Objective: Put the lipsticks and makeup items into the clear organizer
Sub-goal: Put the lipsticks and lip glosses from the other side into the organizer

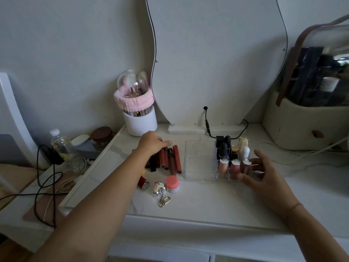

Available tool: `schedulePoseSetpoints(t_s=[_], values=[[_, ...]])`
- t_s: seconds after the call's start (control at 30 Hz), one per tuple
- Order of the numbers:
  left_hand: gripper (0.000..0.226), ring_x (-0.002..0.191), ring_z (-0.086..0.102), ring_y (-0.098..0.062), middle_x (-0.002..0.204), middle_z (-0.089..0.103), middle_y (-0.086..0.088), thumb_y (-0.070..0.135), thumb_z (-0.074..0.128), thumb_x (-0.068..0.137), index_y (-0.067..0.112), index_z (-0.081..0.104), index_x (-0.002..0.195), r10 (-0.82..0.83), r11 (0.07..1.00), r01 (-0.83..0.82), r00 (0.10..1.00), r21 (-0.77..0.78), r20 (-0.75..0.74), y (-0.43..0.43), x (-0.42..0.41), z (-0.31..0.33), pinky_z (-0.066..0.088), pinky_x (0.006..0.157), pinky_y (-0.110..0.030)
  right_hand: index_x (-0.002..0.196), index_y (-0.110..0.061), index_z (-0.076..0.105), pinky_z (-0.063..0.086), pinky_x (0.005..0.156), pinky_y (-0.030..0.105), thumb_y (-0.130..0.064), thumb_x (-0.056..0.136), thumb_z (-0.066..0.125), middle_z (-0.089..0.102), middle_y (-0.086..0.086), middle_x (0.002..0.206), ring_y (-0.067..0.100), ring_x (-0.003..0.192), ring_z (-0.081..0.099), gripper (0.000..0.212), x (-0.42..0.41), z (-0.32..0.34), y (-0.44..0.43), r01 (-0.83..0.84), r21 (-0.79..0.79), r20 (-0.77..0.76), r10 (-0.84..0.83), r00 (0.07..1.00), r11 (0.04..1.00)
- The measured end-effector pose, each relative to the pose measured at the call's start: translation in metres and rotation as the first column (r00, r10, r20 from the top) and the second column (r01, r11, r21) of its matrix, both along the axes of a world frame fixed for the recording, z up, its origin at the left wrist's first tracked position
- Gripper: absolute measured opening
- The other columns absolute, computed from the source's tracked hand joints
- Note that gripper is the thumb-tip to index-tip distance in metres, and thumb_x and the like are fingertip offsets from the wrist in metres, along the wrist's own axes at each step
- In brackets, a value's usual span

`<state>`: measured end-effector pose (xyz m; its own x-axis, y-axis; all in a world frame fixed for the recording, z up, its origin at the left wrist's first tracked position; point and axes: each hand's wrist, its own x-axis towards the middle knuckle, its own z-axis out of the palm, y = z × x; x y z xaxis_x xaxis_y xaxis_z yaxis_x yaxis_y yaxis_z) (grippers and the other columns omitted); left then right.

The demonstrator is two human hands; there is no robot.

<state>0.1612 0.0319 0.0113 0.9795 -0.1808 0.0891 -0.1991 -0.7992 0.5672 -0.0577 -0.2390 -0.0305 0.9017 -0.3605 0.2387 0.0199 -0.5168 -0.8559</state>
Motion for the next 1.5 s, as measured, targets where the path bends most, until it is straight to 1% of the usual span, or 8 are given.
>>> schedulePoseSetpoints(t_s=[0.13, 0.27, 0.5, 0.73, 1.0, 1.3, 1.4, 1.5], values=[[0.077, 0.112, 0.054, -0.02, 0.128, 0.054, -0.006, 0.052, 0.077, 0.064, 0.013, 0.053, 0.125, -0.088, 0.988, 0.073, 0.99, -0.139, -0.107, 0.013, -0.002, 0.002, 0.043, 0.086, -0.03, 0.143, -0.024, 0.025, 0.046, 0.087, 0.033, -0.027, 0.071, 0.076, 0.052, -0.002, 0.118, 0.018, 0.104, 0.055, 0.088, 0.0, 0.0, -0.001, -0.004, 0.013, -0.001, 0.004, 1.0, 1.0], [0.099, 0.132, 0.037, -0.021, 0.146, 0.037, -0.002, 0.062, 0.077, 0.054, 0.026, 0.036, 0.138, -0.202, 0.977, 0.21, 0.962, 0.026, -0.185, 0.033, -0.002, 0.003, 0.034, 0.108, -0.041, 0.143, -0.024, 0.025, 0.046, 0.09, 0.034, -0.026, 0.07, 0.077, 0.051, -0.002, 0.119, 0.019, 0.107, 0.054, 0.09, 0.002, -0.002, -0.001, -0.007, 0.015, -0.002, 0.007, 1.0, 1.0], [0.117, 0.14, 0.024, -0.015, 0.155, 0.022, 0.001, 0.058, 0.079, 0.051, 0.026, 0.019, 0.145, -0.352, 0.935, 0.342, 0.876, -0.089, -0.33, 0.04, -0.005, -0.001, 0.026, 0.112, -0.033, 0.143, -0.027, 0.024, 0.045, 0.089, 0.032, -0.03, 0.068, 0.077, 0.051, -0.004, 0.117, 0.017, 0.106, 0.054, 0.091, 0.001, -0.002, -0.001, -0.004, 0.001, -0.001, 0.004, 1.0, 1.0], [0.1, 0.129, 0.036, -0.012, 0.145, 0.037, 0.0, 0.043, 0.086, 0.054, 0.035, 0.033, 0.138, -0.34, 0.931, 0.3, 0.922, -0.209, -0.188, 0.038, -0.008, -0.006, 0.036, 0.101, -0.031, 0.143, -0.027, 0.023, 0.045, 0.089, 0.034, -0.033, 0.068, 0.076, 0.05, -0.004, 0.118, 0.02, 0.107, 0.054, 0.093, 0.0, -0.001, -0.001, -0.013, -0.01, -0.009, 0.013, 1.0, 1.0], [0.028, 0.09, 0.066, -0.009, 0.098, 0.071, 0.005, 0.017, 0.076, 0.073, 0.037, 0.069, 0.091, -0.16, 0.813, 0.193, 0.981, -0.549, 0.107, 0.028, -0.022, 0.012, 0.051, 0.089, -0.027, 0.143, -0.028, 0.022, 0.043, 0.087, 0.031, -0.035, 0.067, 0.075, 0.05, -0.003, 0.118, 0.017, 0.104, 0.052, 0.094, -0.001, 0.0, 0.0, -0.018, -0.015, -0.022, 0.017, 1.0, 1.0], [0.025, 0.09, 0.067, -0.008, 0.089, 0.073, 0.006, 0.005, 0.068, 0.079, 0.027, 0.071, 0.091, -0.235, 0.534, 0.378, 0.925, -0.756, 0.297, -0.013, -0.054, 0.078, 0.052, 0.087, -0.023, 0.142, -0.029, 0.025, 0.042, 0.083, 0.029, -0.033, 0.067, 0.078, 0.053, -0.002, 0.116, 0.017, 0.102, 0.055, 0.092, 0.0, -0.001, 0.0, -0.011, 0.005, -0.007, 0.011, 1.0, 1.0], [0.026, 0.09, 0.066, -0.01, 0.089, 0.073, 0.006, 0.005, 0.069, 0.078, 0.028, 0.072, 0.091, -0.303, 0.541, 0.439, 0.898, -0.718, 0.32, -0.032, -0.063, 0.081, 0.052, 0.09, -0.027, 0.142, -0.029, 0.025, 0.043, 0.083, 0.029, -0.033, 0.067, 0.078, 0.053, -0.001, 0.117, 0.018, 0.103, 0.055, 0.091, 0.0, -0.001, 0.0, -0.011, -0.001, -0.009, 0.011, 1.0, 1.0], [0.025, 0.083, 0.065, -0.002, 0.093, 0.071, 0.0, 0.002, 0.069, 0.078, 0.015, 0.07, 0.1, -0.331, 0.617, 0.448, 0.894, -0.647, 0.304, -0.045, -0.067, 0.071, 0.049, 0.081, -0.014, 0.142, -0.029, 0.025, 0.042, 0.084, 0.028, -0.031, 0.068, 0.078, 0.053, -0.001, 0.117, 0.018, 0.104, 0.055, 0.091, 0.0, -0.001, -0.001, -0.013, -0.007, -0.009, 0.013, 1.0, 1.0]])
